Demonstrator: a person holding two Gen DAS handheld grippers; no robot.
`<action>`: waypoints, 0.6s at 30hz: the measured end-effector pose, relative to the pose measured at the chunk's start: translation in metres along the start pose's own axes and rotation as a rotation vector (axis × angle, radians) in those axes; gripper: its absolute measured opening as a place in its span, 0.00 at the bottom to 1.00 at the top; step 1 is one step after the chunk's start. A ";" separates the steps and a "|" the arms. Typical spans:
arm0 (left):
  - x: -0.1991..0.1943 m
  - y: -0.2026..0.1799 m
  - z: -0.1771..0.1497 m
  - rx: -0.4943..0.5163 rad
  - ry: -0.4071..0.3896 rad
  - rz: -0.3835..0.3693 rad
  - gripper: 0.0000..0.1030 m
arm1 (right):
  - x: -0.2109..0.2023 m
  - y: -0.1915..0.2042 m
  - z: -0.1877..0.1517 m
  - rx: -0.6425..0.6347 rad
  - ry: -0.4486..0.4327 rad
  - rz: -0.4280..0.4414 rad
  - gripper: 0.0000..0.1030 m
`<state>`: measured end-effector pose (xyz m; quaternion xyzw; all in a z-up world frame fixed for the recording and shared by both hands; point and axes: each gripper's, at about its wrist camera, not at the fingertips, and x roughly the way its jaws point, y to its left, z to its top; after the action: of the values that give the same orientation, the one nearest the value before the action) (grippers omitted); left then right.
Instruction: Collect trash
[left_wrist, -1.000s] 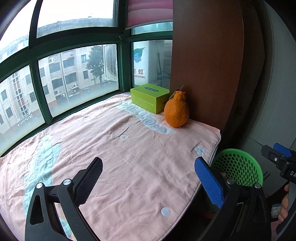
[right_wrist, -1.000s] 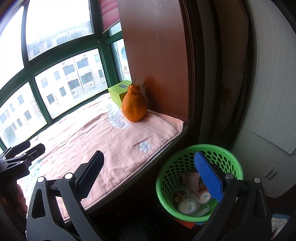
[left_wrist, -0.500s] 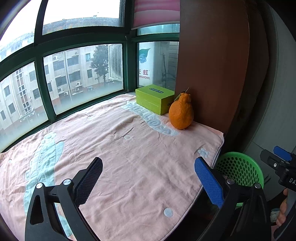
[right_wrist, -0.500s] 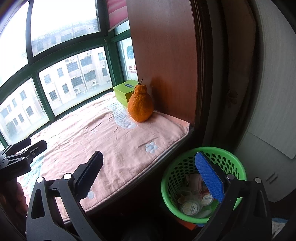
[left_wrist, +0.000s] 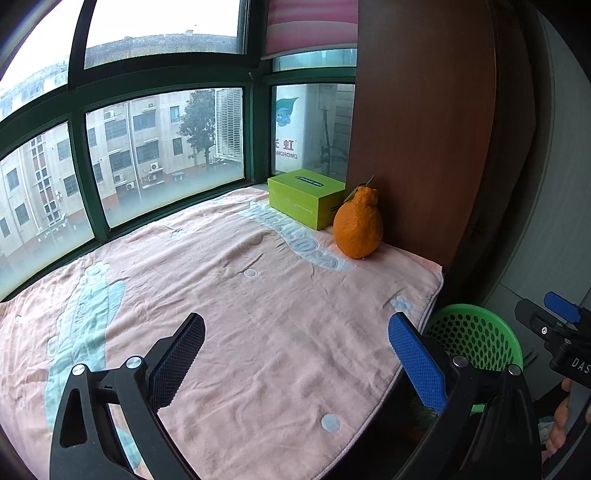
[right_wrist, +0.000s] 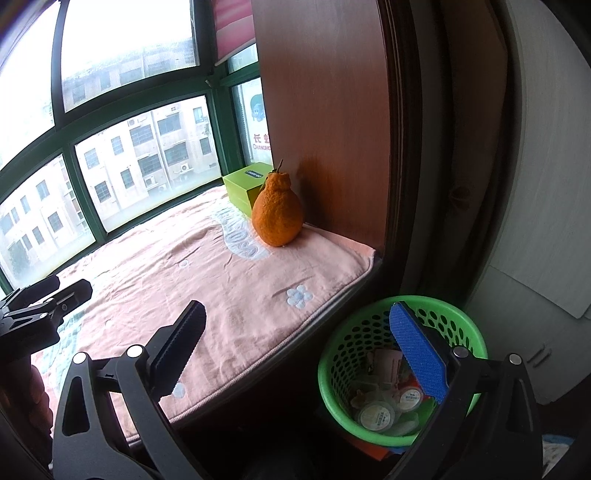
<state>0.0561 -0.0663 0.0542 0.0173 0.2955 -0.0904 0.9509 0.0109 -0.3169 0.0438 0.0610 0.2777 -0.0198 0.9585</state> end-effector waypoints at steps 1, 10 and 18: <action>0.000 0.000 0.000 -0.001 0.001 0.000 0.93 | 0.000 0.000 0.000 0.000 0.001 0.001 0.96; 0.000 -0.001 0.000 -0.005 0.004 -0.003 0.93 | 0.001 0.001 0.000 -0.002 0.004 0.002 0.96; 0.000 -0.001 0.000 -0.013 0.006 -0.003 0.93 | 0.001 0.001 -0.001 -0.004 0.004 -0.002 0.96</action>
<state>0.0562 -0.0669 0.0538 0.0111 0.2991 -0.0900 0.9499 0.0114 -0.3154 0.0426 0.0589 0.2796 -0.0200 0.9581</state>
